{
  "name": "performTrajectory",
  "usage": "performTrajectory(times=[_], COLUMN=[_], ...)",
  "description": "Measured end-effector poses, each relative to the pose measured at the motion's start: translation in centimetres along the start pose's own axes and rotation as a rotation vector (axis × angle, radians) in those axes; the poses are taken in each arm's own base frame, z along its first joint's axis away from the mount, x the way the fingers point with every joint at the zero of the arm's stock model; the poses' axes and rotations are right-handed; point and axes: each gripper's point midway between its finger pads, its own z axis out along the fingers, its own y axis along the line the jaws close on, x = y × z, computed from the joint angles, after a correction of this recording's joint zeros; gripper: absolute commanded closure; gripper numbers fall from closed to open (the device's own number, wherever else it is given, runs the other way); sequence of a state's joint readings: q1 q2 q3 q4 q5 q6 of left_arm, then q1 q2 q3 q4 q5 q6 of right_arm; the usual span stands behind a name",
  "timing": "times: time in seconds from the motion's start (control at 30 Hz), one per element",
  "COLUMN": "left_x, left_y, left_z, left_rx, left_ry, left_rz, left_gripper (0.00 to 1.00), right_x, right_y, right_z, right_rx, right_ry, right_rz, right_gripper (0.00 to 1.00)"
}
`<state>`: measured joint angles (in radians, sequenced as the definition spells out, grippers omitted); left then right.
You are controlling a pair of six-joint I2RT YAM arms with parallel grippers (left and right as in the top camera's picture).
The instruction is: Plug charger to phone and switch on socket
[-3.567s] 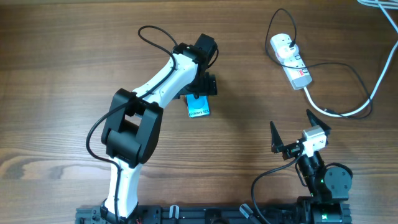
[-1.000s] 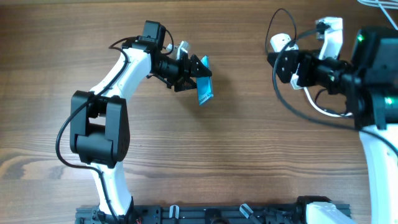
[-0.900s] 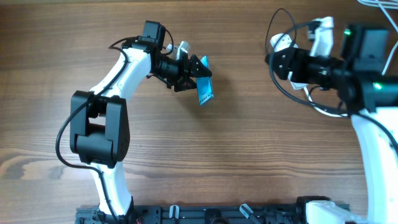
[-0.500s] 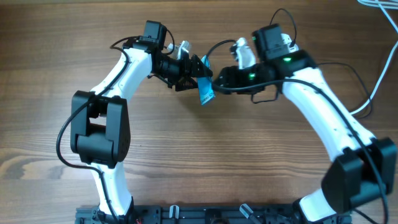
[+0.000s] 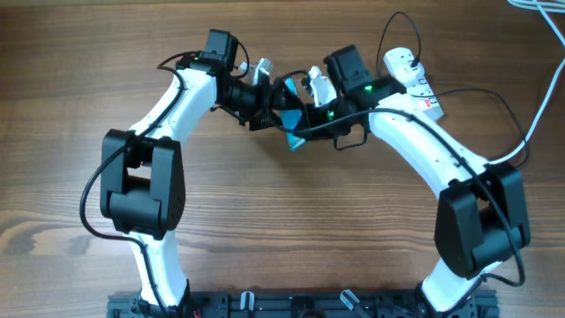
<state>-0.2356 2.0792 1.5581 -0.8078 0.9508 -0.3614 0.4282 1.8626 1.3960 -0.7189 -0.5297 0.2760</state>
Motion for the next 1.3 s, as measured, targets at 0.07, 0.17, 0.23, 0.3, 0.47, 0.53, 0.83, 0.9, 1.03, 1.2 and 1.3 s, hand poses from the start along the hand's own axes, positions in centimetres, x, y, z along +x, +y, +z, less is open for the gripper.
performTrajectory(times=[0.07, 0.17, 0.23, 0.3, 0.47, 0.53, 0.83, 0.9, 1.03, 1.2, 1.3], left_x=[0.0, 0.0, -0.3, -0.9, -3.2, -3.5, -2.5, -2.1, -2.2, -2.1, -2.1], left_y=[-0.3, -0.5, -0.8, -1.6, -6.1, -7.6, -11.4, -12.3, -13.4, -14.7, -15.0], left_z=[-0.1, 0.0, -0.1, -0.3, -3.6, -4.9, -6.1, -6.2, -6.8, -7.7, -7.9], left_rx=[0.011, 0.018, 0.031, 0.079, 0.357, 0.434, 0.571, 0.588, 0.600, 0.611, 0.612], left_ry=[0.000, 0.001, -0.010, -0.021, -0.072, -0.078, -0.005, 0.019, 0.014, 0.015, 0.013], left_rz=[0.008, 0.017, 0.037, 0.071, 0.273, 0.346, 0.457, 0.472, 0.509, 0.533, 0.537], left_gripper=[0.09, 0.12, 0.20, 0.26, 0.27, 0.30, 0.53, 0.59, 0.68, 0.74, 0.94], right_x=[-0.2, -0.3, -0.7, -1.2, -3.2, -4.0, -6.8, -7.0, -7.3, -7.7, -7.7], right_y=[0.0, 0.3, 0.4, 0.3, 1.3, 2.1, 5.4, 5.8, 6.5, 7.3, 7.8], right_z=[0.0, -0.3, -1.0, -1.9, -5.4, -6.2, -8.2, -8.4, -9.3, -10.3, -10.9], right_rx=[0.000, -0.043, -0.100, -0.161, -0.390, -0.455, -0.609, -0.624, -0.649, -0.663, -0.683], right_ry=[-0.009, -0.003, -0.010, -0.015, -0.064, -0.086, -0.170, -0.171, -0.183, -0.203, -0.189], right_rz=[0.015, 0.048, 0.074, 0.106, 0.131, 0.116, 0.029, 0.033, 0.013, 0.005, 0.030], right_gripper=[0.96, 0.96, 0.96, 0.96, 0.96, 0.96, 0.96, 0.96, 0.96, 0.96, 0.74])
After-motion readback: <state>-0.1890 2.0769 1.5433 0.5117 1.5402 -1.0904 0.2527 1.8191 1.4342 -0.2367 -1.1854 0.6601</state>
